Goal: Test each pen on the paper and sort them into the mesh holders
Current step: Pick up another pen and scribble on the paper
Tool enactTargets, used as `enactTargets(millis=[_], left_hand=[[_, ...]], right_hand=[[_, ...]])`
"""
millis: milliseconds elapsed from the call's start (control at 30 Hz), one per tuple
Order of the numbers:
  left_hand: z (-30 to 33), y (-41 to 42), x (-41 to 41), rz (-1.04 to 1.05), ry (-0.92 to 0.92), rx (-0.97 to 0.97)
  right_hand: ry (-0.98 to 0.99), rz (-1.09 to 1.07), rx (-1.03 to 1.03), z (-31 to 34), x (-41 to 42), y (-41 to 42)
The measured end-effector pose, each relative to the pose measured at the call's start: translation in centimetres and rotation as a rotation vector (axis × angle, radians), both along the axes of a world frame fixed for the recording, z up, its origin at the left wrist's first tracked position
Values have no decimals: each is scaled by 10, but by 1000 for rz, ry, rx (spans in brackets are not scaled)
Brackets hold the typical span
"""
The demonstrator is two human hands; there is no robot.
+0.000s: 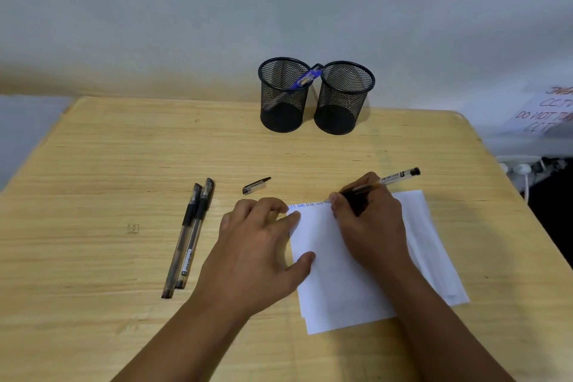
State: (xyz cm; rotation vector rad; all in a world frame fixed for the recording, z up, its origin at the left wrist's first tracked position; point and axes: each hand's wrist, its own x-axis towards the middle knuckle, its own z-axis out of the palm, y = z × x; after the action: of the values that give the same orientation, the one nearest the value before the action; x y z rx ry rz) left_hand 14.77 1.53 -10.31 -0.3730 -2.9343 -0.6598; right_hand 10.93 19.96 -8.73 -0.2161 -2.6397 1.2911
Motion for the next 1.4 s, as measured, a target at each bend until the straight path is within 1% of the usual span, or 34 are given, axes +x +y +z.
enactTargets(millis=[467, 967, 1200, 1300, 1400], left_hand=[[2, 0, 0, -1, -5, -10], [2, -1, 0, -6, -5, -9], [1, -1, 0, -6, -5, -10], [1, -1, -1, -9, 0, -6], [1, -1, 0, -11, 0, -12]], right_hand=[[28, 31, 52, 1, 0, -2], [20, 31, 50, 2, 1, -3], [59, 55, 32, 1, 2, -2], [39, 20, -11, -1, 1, 0], [61, -54, -194, -1, 0, 6]])
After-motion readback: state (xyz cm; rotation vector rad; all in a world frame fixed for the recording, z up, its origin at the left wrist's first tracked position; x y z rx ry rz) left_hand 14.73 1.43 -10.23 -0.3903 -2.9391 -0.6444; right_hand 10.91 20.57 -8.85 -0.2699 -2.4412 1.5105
